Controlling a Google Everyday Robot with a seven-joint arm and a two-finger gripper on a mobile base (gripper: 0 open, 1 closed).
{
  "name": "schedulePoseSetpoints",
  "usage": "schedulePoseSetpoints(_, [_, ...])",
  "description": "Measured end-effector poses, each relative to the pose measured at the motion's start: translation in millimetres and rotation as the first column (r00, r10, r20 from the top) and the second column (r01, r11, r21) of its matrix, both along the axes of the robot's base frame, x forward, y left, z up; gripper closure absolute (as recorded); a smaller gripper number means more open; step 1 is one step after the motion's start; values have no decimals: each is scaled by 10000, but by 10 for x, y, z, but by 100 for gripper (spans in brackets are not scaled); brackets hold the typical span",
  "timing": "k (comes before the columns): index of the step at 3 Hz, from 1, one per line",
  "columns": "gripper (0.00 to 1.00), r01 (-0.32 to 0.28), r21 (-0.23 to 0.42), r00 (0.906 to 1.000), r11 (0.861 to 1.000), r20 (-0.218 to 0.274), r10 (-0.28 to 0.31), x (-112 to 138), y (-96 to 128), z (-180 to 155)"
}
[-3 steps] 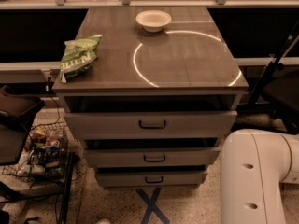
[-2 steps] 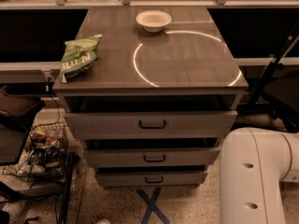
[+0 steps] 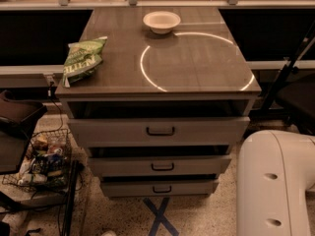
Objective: Move rxbar blueberry near green jalapeno chip bag
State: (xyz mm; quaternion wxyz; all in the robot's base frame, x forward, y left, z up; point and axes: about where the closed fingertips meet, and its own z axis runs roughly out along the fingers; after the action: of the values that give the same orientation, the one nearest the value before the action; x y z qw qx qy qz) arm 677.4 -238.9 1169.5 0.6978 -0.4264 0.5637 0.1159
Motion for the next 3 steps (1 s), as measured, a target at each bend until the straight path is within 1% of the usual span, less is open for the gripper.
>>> schedulePoseSetpoints(2, [100, -11, -939, 10000, 9956, -96, 2, -305, -4, 325])
schedulePoseSetpoints(3, [100, 22, -1626, 9998, 9867, -188, -54, -562, 44, 602])
